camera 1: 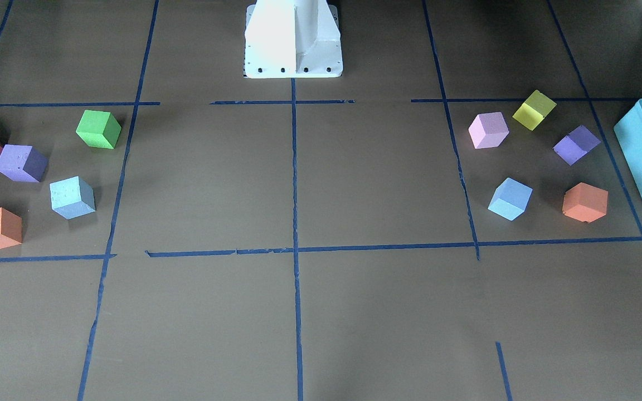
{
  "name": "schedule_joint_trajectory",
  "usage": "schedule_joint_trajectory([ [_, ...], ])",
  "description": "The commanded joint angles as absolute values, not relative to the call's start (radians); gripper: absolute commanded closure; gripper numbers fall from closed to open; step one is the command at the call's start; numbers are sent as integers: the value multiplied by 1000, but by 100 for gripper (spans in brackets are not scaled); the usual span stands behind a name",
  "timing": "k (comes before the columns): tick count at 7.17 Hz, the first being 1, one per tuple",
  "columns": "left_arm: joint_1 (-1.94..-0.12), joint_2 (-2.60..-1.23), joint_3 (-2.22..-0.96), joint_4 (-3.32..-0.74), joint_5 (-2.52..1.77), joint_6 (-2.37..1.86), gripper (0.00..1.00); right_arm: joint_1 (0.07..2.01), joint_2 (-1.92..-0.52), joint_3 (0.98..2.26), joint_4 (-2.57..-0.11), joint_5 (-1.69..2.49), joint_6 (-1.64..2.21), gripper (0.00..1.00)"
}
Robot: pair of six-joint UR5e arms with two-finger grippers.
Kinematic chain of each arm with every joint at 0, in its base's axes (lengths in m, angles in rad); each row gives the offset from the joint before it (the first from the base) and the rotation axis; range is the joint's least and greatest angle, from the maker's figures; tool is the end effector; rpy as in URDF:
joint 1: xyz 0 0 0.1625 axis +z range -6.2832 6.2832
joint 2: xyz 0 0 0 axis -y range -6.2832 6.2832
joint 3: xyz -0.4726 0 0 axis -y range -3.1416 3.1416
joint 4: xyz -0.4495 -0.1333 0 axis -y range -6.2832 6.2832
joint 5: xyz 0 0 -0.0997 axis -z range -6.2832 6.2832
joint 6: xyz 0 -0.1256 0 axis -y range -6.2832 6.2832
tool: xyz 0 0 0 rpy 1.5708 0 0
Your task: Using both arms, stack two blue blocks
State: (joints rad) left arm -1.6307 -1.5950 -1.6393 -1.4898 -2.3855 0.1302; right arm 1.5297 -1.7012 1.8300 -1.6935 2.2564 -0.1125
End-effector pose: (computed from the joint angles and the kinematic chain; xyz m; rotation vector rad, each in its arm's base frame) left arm -0.0754 -0.5562 0.6783 0.0884 0.8101 0.0711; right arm 0.0338 -0.4864 0.6700 0.0304 -0.6856 -0.1496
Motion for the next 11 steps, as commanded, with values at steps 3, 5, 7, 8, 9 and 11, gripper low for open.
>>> schedule_joint_trajectory([
  [3, -1628, -1591, -1646, -1493, -2393, 130, 0, 1529, -1704, 1821, -1692, 2368, -120, 0],
  [5, -1628, -1589, -1647, -1493, -2395, 124, 0, 1528, -1700, 1821, -1692, 2368, -118, 0],
  [7, -1629, -1588, -1649, -1494, -2401, 132, 0, 1526, -1700, 1819, -1692, 2396, -118, 0],
  [8, -1629, -1588, -1648, -1494, -2440, 132, 0, 1523, -1700, 1819, -1692, 2405, -118, 0],
  [9, -1629, -1588, -1647, -1494, -2456, 132, 0, 1517, -1697, 1822, -1690, 2407, -120, 0],
  [11, -1629, -1588, -1647, -1496, -2456, 130, 0, 1447, -1680, 1825, -1609, 2437, -77, 0],
])
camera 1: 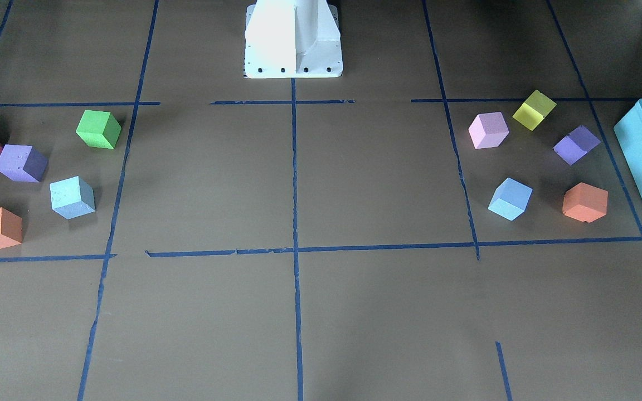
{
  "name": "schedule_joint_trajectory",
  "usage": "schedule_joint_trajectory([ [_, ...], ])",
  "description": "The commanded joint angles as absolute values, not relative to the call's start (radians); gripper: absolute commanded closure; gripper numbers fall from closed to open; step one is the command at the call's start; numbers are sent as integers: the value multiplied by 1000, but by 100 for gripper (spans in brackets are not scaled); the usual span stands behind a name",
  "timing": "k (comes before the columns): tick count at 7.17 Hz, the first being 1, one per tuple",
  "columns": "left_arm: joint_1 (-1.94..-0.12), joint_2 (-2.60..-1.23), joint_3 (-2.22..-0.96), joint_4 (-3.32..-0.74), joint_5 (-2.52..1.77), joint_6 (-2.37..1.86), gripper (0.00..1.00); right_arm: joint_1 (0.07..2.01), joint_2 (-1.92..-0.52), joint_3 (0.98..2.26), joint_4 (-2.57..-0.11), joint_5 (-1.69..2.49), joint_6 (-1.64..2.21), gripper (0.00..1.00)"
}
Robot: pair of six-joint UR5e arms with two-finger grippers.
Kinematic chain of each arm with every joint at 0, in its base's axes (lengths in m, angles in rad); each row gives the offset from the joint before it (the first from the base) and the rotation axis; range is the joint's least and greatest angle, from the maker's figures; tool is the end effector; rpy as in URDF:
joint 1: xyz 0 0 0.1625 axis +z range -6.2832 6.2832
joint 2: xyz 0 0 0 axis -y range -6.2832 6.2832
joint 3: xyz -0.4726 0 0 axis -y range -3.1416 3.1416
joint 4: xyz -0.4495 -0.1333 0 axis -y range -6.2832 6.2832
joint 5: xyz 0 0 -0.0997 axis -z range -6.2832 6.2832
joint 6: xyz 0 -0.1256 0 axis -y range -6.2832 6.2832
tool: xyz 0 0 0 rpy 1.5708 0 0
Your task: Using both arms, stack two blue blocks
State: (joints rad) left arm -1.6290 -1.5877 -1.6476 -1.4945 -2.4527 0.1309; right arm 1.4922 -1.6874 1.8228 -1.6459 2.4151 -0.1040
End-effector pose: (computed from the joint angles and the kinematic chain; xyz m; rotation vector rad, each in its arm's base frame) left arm -0.0687 -0.5535 0.6711 0.0995 0.8766 0.0756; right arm 0.0004 -0.4965 0.6485 0.0675 -0.8447 -0.1970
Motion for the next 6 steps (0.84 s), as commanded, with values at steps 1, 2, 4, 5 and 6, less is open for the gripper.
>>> schedule_joint_trajectory([
  [1, -1629, -1588, -1647, -1494, -2456, 129, 0, 1371, -1627, 1825, -1562, 2439, 93, 0],
  [2, -1629, -1588, -1647, -1496, -2456, 129, 0, 1302, -1565, 1822, -1504, 2425, 285, 0],
  [4, -1629, -1589, -1647, -1494, -2457, 129, 0, 1186, -1464, 1822, -1485, 2334, 546, 1],
  [5, -1629, -1589, -1647, -1496, -2456, 129, 0, 1099, -1432, 1818, -1483, 2291, 622, 1],
  [6, -1628, -1589, -1649, -1496, -2457, 129, 0, 1025, -1424, 1810, -1483, 2202, 621, 1],
])
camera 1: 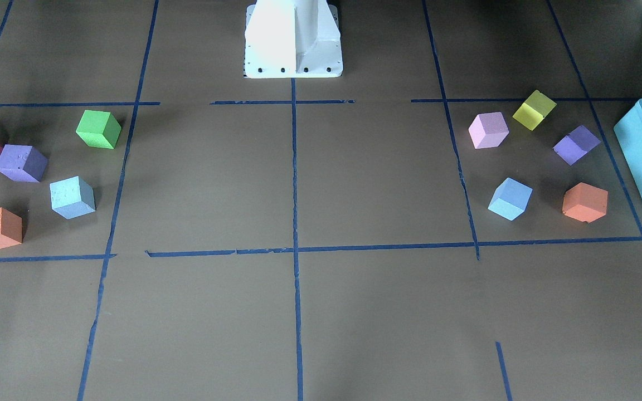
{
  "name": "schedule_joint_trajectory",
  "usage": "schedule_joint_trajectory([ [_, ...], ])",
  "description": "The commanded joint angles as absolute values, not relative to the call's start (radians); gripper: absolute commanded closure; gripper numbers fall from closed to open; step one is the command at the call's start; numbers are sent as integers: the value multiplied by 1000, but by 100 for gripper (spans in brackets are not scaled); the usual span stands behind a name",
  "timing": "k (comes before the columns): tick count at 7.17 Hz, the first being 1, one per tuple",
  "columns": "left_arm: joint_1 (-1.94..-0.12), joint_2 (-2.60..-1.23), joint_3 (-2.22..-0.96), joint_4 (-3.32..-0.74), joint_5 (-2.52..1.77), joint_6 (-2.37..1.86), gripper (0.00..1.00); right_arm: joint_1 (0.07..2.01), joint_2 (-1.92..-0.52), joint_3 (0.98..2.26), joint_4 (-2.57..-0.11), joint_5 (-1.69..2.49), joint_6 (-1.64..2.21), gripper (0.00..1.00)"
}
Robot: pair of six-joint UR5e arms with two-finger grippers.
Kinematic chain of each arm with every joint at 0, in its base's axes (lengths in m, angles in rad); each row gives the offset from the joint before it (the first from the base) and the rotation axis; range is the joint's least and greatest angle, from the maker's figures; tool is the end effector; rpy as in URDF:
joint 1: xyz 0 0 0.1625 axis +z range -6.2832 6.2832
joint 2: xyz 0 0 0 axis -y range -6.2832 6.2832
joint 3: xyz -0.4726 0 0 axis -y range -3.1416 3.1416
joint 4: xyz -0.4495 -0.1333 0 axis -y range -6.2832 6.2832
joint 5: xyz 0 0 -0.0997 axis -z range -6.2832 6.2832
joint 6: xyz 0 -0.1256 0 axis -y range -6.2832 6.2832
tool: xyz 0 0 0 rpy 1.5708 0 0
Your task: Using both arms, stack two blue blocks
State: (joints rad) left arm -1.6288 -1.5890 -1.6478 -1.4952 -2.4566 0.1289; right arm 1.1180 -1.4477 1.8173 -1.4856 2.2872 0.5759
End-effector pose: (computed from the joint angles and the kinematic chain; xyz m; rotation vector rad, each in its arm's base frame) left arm -0.0683 -0.5543 0.6698 0.1009 0.8804 0.0749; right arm -0.2204 -0.5693 0.5104 0.0325 -0.8259 -0.0469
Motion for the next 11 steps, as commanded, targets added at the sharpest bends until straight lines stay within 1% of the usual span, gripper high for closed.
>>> schedule_joint_trajectory([
  [1, -1629, -1589, -1648, -1496, -2456, 129, 0, 965, -1420, 1806, -1482, 2153, 618, 2],
  [2, -1628, -1589, -1646, -1496, -2456, 129, 0, 933, -1419, 1802, -1470, 2123, 617, 2],
  [4, -1629, -1589, -1641, -1496, -2456, 130, 0, 913, -1424, 1699, -1292, 2115, 612, 2],
  [5, -1629, -1589, -1641, -1496, -2456, 130, 0, 911, -1425, 1681, -1263, 2097, 612, 2],
  [8, -1629, -1589, -1646, -1496, -2456, 129, 0, 865, -1425, 1651, -1259, 2086, 604, 2],
  [9, -1629, -1589, -1647, -1496, -2456, 129, 0, 859, -1424, 1625, -1246, 2086, 604, 6],
  [10, -1629, -1589, -1647, -1496, -2457, 129, 0, 856, -1427, 1620, -1238, 2085, 607, 21],
  [11, -1629, -1589, -1647, -1496, -2457, 129, 0, 856, -1430, 1620, -1238, 2088, 614, 59],
])
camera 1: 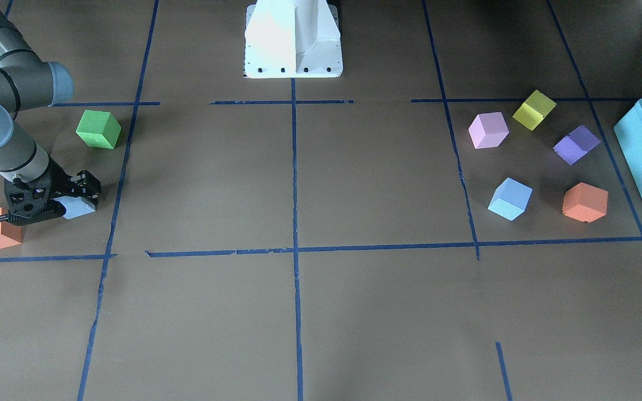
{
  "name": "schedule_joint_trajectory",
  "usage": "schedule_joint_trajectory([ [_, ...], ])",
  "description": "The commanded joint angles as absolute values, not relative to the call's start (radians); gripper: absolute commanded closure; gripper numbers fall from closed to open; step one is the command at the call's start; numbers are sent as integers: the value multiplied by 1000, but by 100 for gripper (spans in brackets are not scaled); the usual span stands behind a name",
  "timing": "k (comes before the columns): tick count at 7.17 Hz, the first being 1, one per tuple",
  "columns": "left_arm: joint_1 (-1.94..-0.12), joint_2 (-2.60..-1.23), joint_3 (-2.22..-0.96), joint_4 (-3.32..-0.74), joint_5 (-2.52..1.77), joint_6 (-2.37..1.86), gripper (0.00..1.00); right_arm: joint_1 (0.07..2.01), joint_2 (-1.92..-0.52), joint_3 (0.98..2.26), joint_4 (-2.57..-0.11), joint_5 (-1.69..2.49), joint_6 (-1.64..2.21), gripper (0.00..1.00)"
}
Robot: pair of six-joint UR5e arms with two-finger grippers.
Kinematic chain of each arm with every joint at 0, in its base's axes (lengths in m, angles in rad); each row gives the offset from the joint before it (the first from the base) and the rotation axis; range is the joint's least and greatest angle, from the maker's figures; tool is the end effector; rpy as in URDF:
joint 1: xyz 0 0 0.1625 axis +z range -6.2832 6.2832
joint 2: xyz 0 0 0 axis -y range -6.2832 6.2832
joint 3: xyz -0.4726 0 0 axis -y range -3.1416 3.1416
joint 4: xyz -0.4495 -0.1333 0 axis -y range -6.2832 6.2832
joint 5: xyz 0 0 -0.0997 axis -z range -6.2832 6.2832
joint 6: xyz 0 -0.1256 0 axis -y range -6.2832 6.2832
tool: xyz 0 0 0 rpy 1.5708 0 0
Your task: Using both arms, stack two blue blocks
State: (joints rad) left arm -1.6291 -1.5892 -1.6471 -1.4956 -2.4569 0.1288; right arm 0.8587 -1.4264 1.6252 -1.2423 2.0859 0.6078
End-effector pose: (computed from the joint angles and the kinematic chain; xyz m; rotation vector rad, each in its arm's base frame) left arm -0.0684 -0.5544 0.6700 0.1009 0.8807 0.0745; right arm -0.3705 -0.5386 0.5857 0.0990 -0.7146 -0.2355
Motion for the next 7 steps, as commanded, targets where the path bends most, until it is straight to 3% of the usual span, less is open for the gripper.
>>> schedule_joint_trajectory([
  [1, -1629, -1589, -1649, -1496, -2457, 129, 0, 856, -1437, 1620, -1239, 2092, 614, 82],
  [2, -1629, -1589, -1649, -1496, -2457, 129, 0, 857, -1437, 1634, -1239, 2101, 617, 98],
  [4, -1629, -1589, -1652, -1506, -2457, 127, 0, 862, -1378, 1692, -1271, 2105, 639, 100],
  [7, -1629, -1589, -1672, -1505, -2457, 126, 0, 789, -1041, 1680, -1541, 2077, 895, 99],
])
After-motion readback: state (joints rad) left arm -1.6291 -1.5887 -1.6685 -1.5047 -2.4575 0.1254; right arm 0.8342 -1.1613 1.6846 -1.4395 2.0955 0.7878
